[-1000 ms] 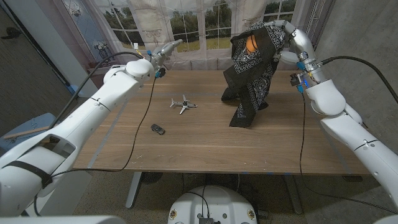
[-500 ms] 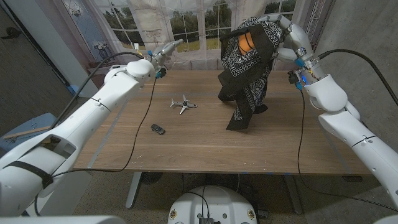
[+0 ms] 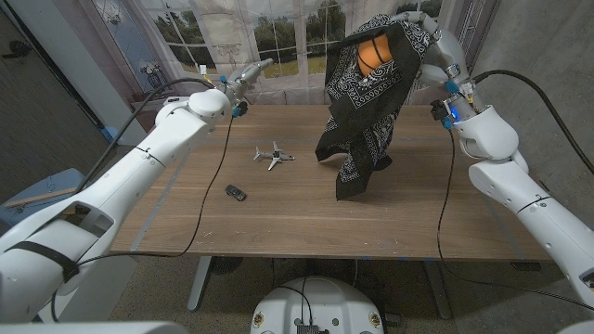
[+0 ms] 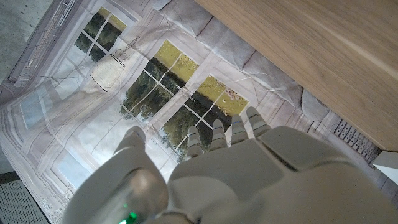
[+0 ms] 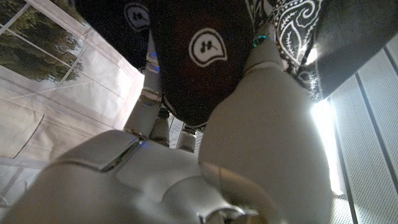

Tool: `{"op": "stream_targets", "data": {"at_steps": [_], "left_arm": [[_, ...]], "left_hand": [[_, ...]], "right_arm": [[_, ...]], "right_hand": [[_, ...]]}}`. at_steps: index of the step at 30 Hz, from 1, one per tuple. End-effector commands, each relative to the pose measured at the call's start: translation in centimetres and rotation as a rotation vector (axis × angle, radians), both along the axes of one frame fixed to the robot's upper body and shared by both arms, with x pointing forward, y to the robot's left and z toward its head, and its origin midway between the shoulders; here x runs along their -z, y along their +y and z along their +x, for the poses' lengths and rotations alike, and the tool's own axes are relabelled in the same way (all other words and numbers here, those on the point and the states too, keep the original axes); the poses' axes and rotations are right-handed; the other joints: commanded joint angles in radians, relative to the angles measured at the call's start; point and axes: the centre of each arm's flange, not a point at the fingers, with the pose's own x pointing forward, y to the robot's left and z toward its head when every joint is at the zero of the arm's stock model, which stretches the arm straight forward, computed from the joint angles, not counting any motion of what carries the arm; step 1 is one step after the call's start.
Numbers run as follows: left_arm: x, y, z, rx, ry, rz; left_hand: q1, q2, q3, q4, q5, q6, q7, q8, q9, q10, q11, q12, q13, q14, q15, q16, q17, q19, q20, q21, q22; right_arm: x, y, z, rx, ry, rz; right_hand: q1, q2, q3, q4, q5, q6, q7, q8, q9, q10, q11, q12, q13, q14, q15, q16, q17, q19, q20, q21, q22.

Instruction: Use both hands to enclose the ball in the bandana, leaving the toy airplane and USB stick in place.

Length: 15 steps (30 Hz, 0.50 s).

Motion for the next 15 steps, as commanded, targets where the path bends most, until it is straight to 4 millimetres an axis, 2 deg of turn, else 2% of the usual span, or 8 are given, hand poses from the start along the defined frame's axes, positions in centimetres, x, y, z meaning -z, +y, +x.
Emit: {"op": "stream_targets", "data": {"at_steps": [1, 7, 15], "left_arm": [[-0.4, -0.3, 0.4, 0.006, 0.006, 0.008], [-0.6, -0.3, 0.2, -0.005, 0.005, 0.014], [-0.5, -0.3, 0.6, 0.003, 0.014, 0.018]], "left_hand": [[-0.011, 0.0, 0.001, -0.006, 0.004, -0.004, -0.006, 0.004, -0.001, -0.01, 0.003, 0.007, 0.003, -0.01, 0.0, 0.003, 0.0, -0.006, 0.002, -0.001, 0.003], [-0.012, 0.0, 0.001, -0.007, 0.004, -0.003, -0.006, 0.005, -0.001, -0.01, 0.004, 0.007, 0.003, -0.01, 0.002, 0.004, 0.0, -0.006, 0.002, -0.001, 0.003], [-0.013, 0.0, 0.001, -0.008, 0.004, -0.003, -0.007, 0.005, -0.001, -0.01, 0.003, 0.007, 0.003, -0.009, 0.002, 0.004, 0.0, -0.006, 0.002, -0.001, 0.003]], "right_arm": [[0.0, -2.6, 5.1, -0.024, 0.18, 0.127], [0.7, -3.7, 7.0, 0.156, 0.219, 0.163], [1.7, -4.8, 8.4, 0.379, 0.229, 0.159]], "right_hand": [[0.273, 0.268, 0.176, -0.1, 0.008, 0.256, 0.212, 0.005, -0.002, 0.264, 0.03, 0.032, 0.116, 0.444, -0.513, -0.002, 0.007, -0.095, -0.169, 0.01, 0.0], [0.274, 0.268, 0.179, -0.098, 0.009, 0.254, 0.215, 0.002, -0.005, 0.258, 0.031, 0.03, 0.117, 0.442, -0.509, -0.009, 0.01, -0.099, -0.17, 0.016, -0.005], [0.273, 0.268, 0.182, -0.097, 0.011, 0.269, 0.215, 0.007, -0.008, 0.257, 0.032, 0.031, 0.119, 0.442, -0.508, -0.014, 0.016, -0.104, -0.169, 0.025, -0.013]]}}
